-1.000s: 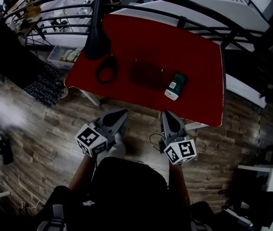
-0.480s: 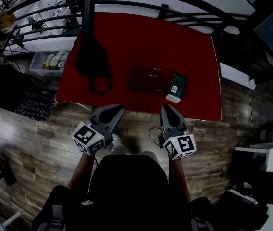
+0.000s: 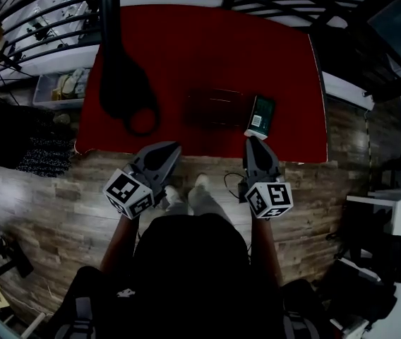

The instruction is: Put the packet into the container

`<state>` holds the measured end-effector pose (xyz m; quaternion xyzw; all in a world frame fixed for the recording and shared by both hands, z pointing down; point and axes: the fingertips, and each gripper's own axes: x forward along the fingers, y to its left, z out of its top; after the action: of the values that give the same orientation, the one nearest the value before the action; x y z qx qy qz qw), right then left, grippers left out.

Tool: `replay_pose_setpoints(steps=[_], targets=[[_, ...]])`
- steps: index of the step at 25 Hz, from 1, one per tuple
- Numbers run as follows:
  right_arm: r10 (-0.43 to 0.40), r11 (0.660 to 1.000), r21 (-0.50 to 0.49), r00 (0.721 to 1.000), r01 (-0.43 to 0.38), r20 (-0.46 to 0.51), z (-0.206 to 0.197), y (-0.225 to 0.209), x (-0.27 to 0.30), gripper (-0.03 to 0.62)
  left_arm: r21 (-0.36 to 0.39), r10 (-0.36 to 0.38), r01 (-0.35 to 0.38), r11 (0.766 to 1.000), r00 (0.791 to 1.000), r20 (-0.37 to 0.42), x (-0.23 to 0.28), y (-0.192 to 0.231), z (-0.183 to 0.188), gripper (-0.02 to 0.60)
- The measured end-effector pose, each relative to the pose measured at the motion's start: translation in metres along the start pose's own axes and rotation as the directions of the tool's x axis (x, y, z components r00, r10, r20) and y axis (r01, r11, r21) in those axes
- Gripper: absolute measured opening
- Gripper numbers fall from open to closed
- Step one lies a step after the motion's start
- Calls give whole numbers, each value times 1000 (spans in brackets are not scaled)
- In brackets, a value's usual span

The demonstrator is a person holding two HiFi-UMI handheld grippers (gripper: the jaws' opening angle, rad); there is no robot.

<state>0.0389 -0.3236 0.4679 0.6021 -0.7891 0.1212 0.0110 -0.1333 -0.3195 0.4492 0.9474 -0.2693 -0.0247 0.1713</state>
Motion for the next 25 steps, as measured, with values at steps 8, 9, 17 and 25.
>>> replay_pose_setpoints(steps=[8, 9, 17, 25], targets=[[-145, 986, 63, 981, 154, -127, -21, -84, 27, 199, -1, 27, -27, 1000, 1000, 0, 26, 10, 11, 9], [-170, 982, 62, 974, 181, -153, -27, -97, 30, 221, -2, 21, -21, 1000, 1000, -1, 30, 9, 12, 9], [-365, 912, 44, 854, 409, -372, -97, -193, 67, 397, 12, -7, 8, 1000, 1000, -26, 57, 5, 11, 9], [-407, 883, -16, 750, 469, -522, -139, -220, 101, 425, 45, -4, 6, 999, 998, -55, 72, 15, 6, 9]])
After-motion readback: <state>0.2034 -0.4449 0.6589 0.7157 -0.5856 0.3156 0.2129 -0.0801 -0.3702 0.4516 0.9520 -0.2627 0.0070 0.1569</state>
